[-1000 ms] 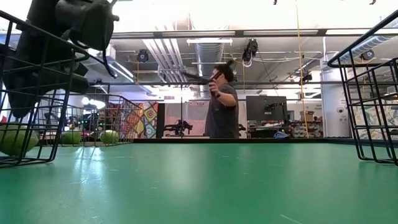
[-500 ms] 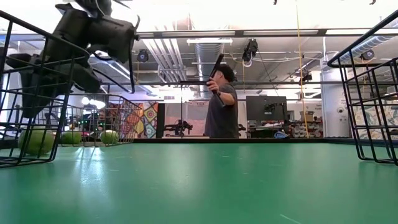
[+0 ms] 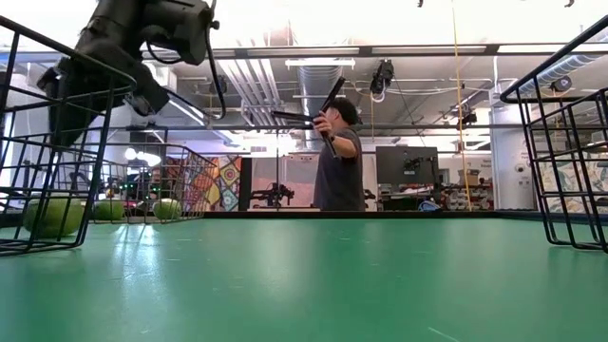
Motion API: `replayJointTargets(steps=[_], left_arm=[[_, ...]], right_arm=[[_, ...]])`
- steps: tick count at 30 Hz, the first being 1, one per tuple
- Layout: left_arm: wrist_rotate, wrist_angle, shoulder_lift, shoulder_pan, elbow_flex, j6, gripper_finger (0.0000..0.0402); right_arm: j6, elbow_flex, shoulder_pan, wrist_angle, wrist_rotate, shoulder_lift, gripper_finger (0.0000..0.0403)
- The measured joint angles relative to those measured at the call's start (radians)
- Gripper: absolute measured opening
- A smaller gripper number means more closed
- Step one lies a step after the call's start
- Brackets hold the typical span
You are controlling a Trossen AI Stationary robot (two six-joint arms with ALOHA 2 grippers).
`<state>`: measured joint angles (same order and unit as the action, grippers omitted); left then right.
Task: Sort produce into baskets
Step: Put the lime into the top left wire basket
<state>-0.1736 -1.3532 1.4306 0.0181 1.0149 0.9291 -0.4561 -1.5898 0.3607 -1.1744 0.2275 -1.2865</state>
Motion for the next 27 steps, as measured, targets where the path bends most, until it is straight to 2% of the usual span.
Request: replayJointTargets(steps=[8, 14, 18, 22, 27], left_arm=[[-0.125, 0.084, 0.071, 0.000, -0.001, -0.001, 0.0204], [-0.127, 0.125, 0.156, 0.019, -0.003, 0.037, 0.0301], [-0.158, 0.160, 0.198, 0.054, -0.021, 0.024, 0.0317], [-0.196, 0.172, 0.235, 0.095, -0.027, 0.021, 0.0310], [-0.271, 0.173, 0.258, 0.083, -0.029, 0.055, 0.0297]], right_arm=[[0.006, 0.000, 0.000, 0.000, 0.000, 0.000, 0.0368], [0.058, 0.000, 0.000, -0.009, -0.041, 0.001, 0.0368], [0.096, 0.000, 0.001, -0.036, -0.053, 0.001, 0.0368], [0.122, 0.000, 0.001, -0.082, -0.053, 0.002, 0.0368], [0.128, 0.000, 0.011, -0.173, -0.053, 0.009, 0.0368]])
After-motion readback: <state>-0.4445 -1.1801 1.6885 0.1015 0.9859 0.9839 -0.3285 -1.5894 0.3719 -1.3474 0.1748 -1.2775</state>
